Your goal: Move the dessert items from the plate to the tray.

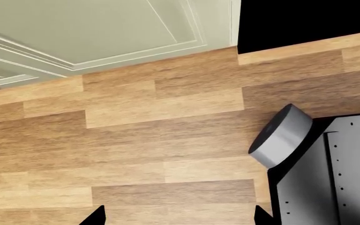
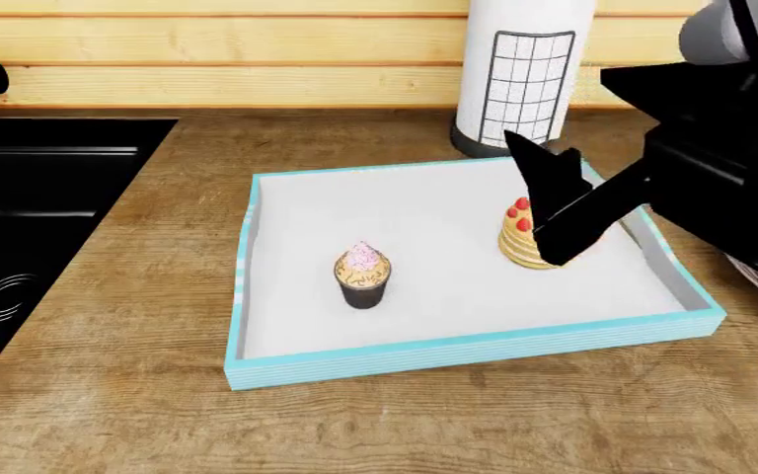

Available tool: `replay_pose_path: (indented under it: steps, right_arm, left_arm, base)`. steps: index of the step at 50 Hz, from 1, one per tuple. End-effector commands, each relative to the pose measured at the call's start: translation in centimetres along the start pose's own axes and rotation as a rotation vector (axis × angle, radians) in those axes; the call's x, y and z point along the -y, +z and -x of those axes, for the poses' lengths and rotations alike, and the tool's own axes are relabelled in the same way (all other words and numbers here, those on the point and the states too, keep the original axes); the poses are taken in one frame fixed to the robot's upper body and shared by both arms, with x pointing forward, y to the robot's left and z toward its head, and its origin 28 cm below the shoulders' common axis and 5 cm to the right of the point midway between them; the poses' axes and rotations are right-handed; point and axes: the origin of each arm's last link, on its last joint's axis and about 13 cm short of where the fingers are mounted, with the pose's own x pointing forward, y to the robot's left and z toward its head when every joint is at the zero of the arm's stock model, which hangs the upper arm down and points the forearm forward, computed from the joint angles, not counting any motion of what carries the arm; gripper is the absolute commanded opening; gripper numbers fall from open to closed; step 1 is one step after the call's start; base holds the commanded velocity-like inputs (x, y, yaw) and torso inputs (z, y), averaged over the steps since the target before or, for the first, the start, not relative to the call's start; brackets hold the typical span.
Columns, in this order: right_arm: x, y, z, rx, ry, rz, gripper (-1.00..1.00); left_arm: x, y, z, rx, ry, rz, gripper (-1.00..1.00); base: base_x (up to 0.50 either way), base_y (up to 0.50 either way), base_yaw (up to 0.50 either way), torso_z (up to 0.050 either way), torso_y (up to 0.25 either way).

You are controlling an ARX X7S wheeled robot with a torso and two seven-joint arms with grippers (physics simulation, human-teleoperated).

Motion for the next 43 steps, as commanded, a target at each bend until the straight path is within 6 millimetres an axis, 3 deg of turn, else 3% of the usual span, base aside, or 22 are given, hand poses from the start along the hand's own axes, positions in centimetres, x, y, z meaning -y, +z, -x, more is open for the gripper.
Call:
replay_pose_path:
  steps: [1, 17, 35, 42, 43]
  right_arm:
    - [0.0, -0.8, 1.7, -0.007, -0.069, -0.027, 1.0]
    - [-0.3, -2.2, 4.8, -0.031, -0.17, -0.074, 1.0]
    - [-0.9, -1.5, 9.1, -0.019, -0.289, -0.072, 1.0]
    - [-2.3, -1.1, 9.9, -0.034, -0.342, -0.104, 1.0]
    - [-2.8, -1.7, 8.8, -0.17, -0.288, -0.184, 1.0]
  left_arm:
    - [0.0, 0.0, 0.0, 0.002, 0.001, 0.0, 1.0]
    - [0.0, 0.0, 0.0, 0.006, 0.0, -0.004, 1.0]
    - [0.0, 0.0, 0.0, 0.016, 0.0, -0.013, 1.0]
    - [0.0, 0.1, 0.0, 0.026, -0.002, -0.016, 1.0]
    - [0.0, 0.1, 0.0, 0.027, -0.002, -0.017, 1.0]
  base:
    - [0.0, 0.0, 0.0, 0.0, 0.0]
    - [0.0, 0.0, 0.0, 0.0, 0.0]
    - [0.0, 0.0, 0.0, 0.0, 0.0]
    - [0.0, 0.0, 0.0, 0.0, 0.0]
    - [0.0, 0.0, 0.0, 0.0, 0.0]
